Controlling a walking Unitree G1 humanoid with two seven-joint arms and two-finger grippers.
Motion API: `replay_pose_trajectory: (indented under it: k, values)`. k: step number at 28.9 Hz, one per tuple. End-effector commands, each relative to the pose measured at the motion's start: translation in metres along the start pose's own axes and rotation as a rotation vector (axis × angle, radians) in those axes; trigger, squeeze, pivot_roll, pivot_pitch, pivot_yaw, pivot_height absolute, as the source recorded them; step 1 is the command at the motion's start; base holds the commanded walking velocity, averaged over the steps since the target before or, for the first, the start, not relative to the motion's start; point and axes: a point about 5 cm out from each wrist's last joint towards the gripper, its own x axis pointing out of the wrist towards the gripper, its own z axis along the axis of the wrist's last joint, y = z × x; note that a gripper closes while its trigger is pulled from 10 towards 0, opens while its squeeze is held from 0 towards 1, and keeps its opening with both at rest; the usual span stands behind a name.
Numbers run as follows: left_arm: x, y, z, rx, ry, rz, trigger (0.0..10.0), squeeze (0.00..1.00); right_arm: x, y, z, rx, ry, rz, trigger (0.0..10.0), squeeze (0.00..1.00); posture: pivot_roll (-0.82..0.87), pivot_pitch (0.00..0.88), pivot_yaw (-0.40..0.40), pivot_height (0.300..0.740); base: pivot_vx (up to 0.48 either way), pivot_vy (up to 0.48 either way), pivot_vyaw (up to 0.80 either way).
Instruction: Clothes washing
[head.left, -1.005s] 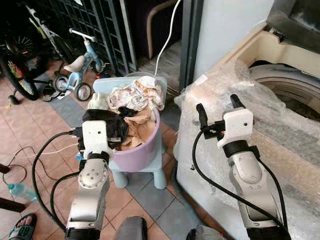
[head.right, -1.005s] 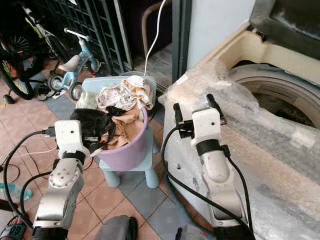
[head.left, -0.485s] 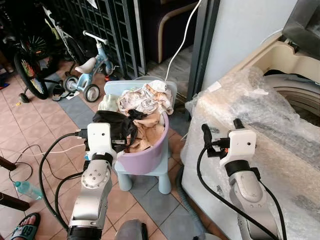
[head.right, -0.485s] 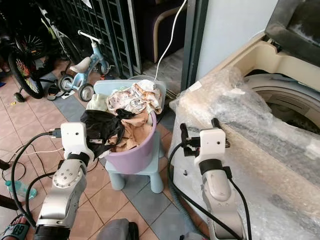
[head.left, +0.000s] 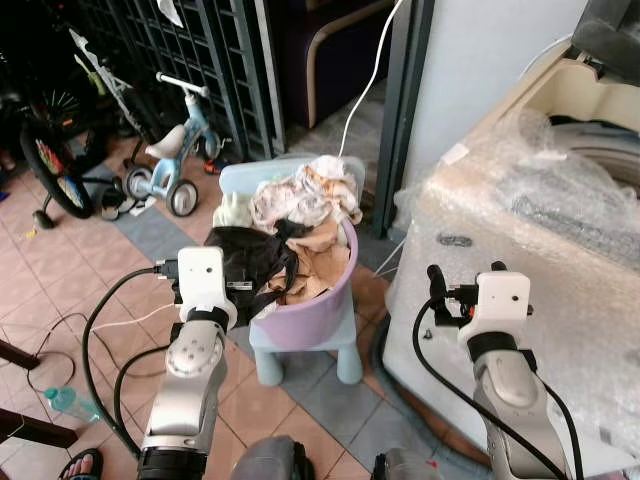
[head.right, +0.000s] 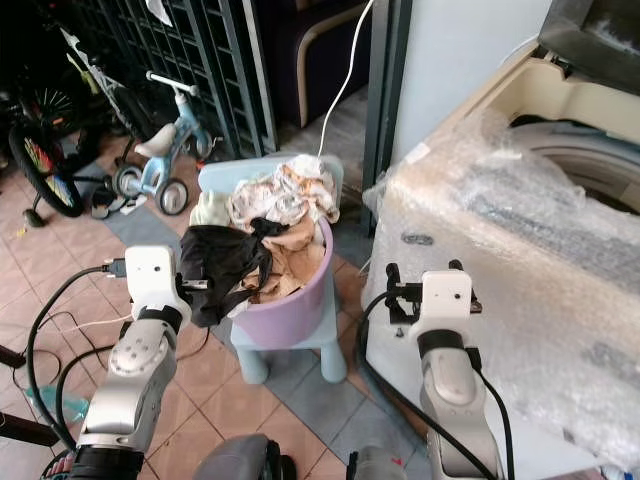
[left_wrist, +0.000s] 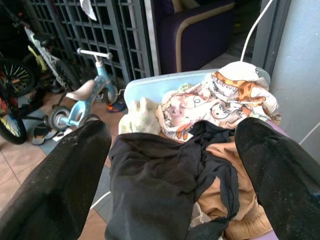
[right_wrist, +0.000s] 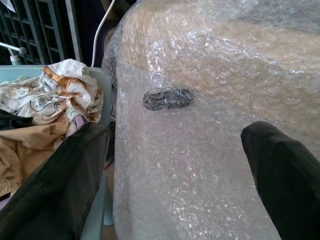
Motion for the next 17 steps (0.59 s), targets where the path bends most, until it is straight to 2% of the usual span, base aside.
replay_pose_trajectory:
  k: [1, 4, 8, 9, 13, 15, 16, 17]
  values:
    - [0.002, 0.01, 0.008, 0.023, -0.036, 0.028, 10.0, 0.0, 0.004, 0.009, 0.008, 0.016, -0.026, 0.025, 10.0, 0.0, -0.03, 0.108, 0.1, 0.74, 0.0, 0.0, 0.0]
    - [0.003, 0.013, 0.012, 0.013, -0.047, 0.031, 10.0, 0.0, 0.008, 0.012, 0.01, 0.027, 0.0, 0.031, 10.0, 0.0, -0.04, 0.122, 0.101, 0.74, 0.0, 0.0, 0.0]
    - [-0.002, 0.014, 0.008, 0.003, -0.017, 0.021, 10.0, 0.0, 0.007, 0.015, 0.006, 0.035, 0.032, 0.043, 10.0, 0.0, -0.03, 0.122, 0.1, 0.74, 0.0, 0.0, 0.0]
    - [-0.008, 0.014, 0.002, 0.013, 0.008, 0.012, 10.0, 0.0, 0.002, 0.015, -0.007, 0.054, 0.102, 0.029, 10.0, 0.0, -0.03, 0.12, 0.098, 0.74, 0.0, 0.0, 0.0]
    - [-0.013, 0.018, -0.004, 0.009, 0.032, 0.015, 10.0, 0.0, -0.005, 0.014, -0.014, 0.048, 0.138, 0.032, 10.0, 0.0, -0.03, 0.114, 0.094, 0.74, 0.0, 0.0, 0.0]
    - [-0.014, 0.021, -0.009, -0.027, 0.058, 0.019, 10.0, 0.0, -0.007, 0.014, -0.02, 0.07, 0.177, 0.04, 10.0, 0.0, -0.04, 0.114, 0.09, 0.74, 0.0, 0.0, 0.0]
    - [-0.013, 0.022, -0.011, -0.018, 0.069, 0.009, 10.0, 0.0, -0.007, 0.012, -0.024, 0.057, 0.208, 0.04, 10.0, 0.0, -0.04, 0.113, 0.085, 0.74, 0.0, 0.0, 0.0]
    - [-0.012, 0.021, -0.009, -0.004, 0.061, -0.003, 10.0, 0.0, -0.004, 0.012, -0.019, 0.029, 0.169, 0.062, 10.0, 0.0, -0.03, 0.117, 0.077, 0.74, 0.0, 0.0, 0.0]
